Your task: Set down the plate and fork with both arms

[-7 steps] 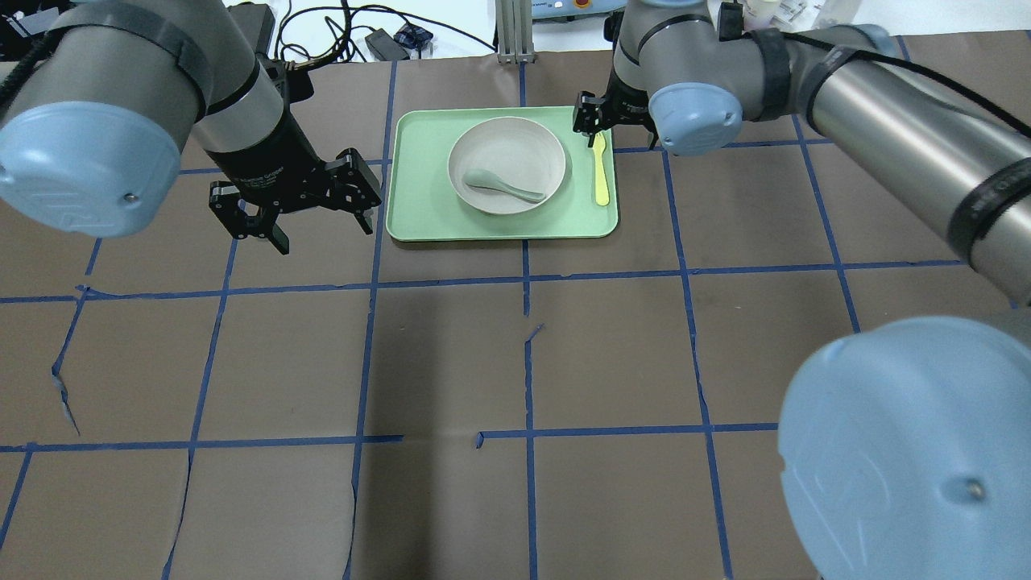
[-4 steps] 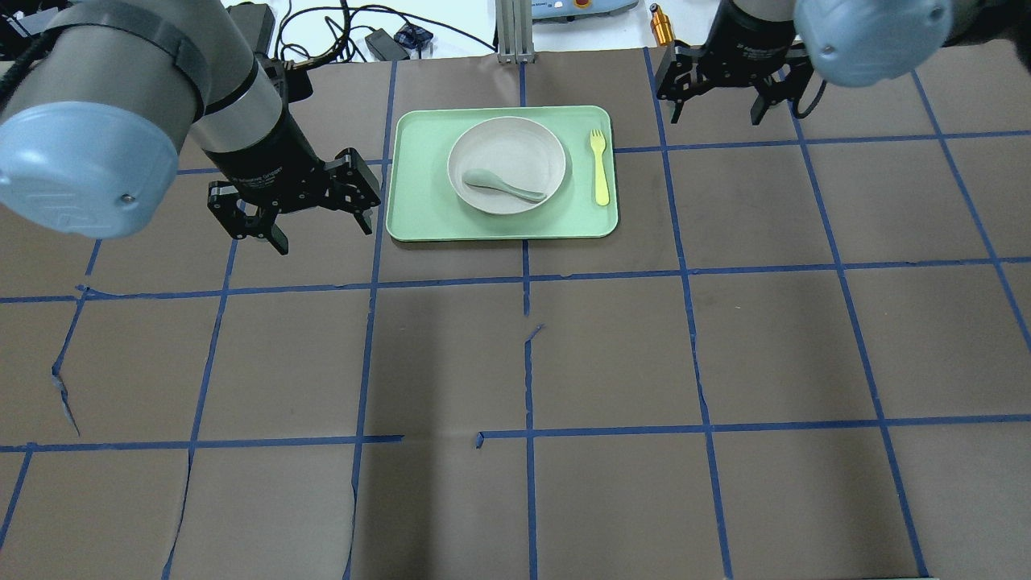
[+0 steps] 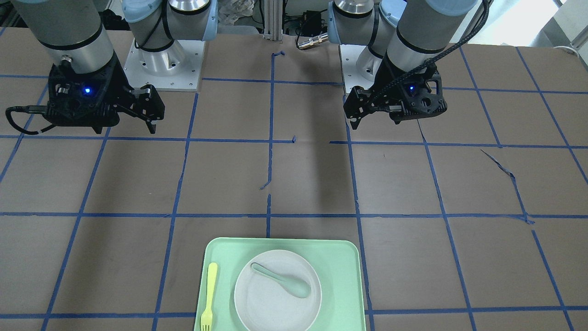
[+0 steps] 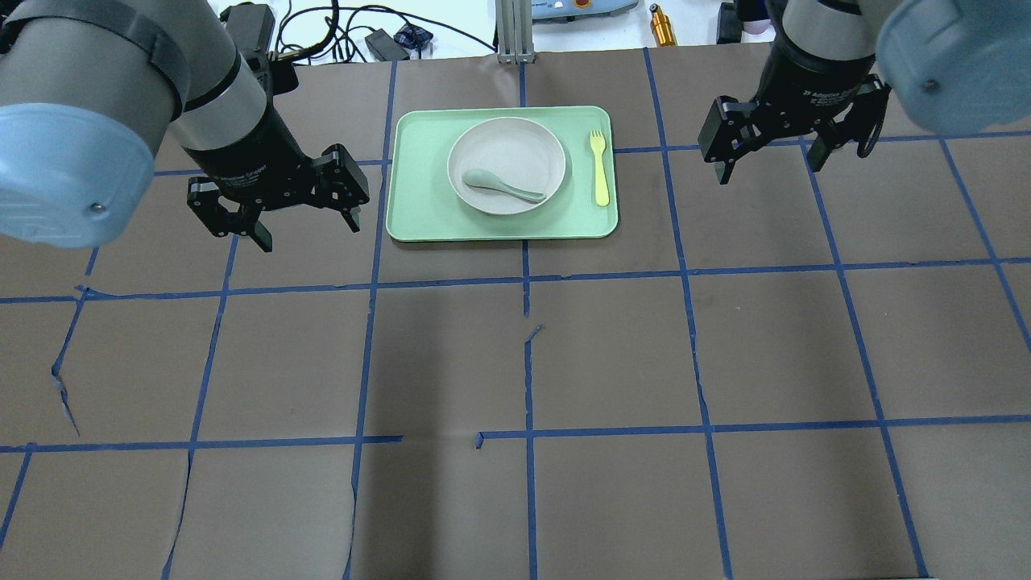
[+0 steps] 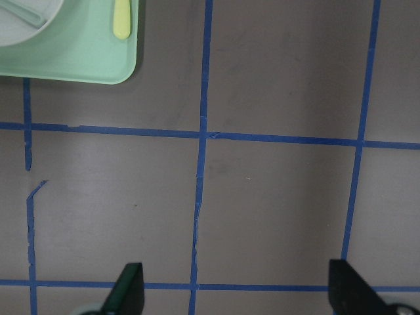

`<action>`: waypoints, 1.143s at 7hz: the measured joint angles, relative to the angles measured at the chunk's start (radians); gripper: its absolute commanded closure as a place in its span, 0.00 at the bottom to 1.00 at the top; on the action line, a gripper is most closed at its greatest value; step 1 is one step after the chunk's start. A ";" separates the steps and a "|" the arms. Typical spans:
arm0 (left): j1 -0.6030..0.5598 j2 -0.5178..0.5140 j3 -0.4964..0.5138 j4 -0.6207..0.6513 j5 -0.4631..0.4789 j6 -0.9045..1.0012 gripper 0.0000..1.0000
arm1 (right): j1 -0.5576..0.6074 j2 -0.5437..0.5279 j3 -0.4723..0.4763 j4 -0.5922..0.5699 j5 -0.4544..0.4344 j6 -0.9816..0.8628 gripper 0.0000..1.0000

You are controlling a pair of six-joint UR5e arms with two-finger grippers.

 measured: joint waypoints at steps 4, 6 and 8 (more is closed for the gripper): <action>-0.032 -0.011 0.056 0.001 0.029 0.001 0.00 | 0.009 -0.008 -0.011 0.014 0.027 0.001 0.00; -0.036 -0.011 0.056 0.000 0.030 0.002 0.00 | 0.011 0.002 -0.031 0.009 0.046 0.001 0.00; -0.038 -0.011 0.054 -0.001 0.029 0.007 0.00 | 0.011 0.005 -0.033 0.007 0.050 0.001 0.00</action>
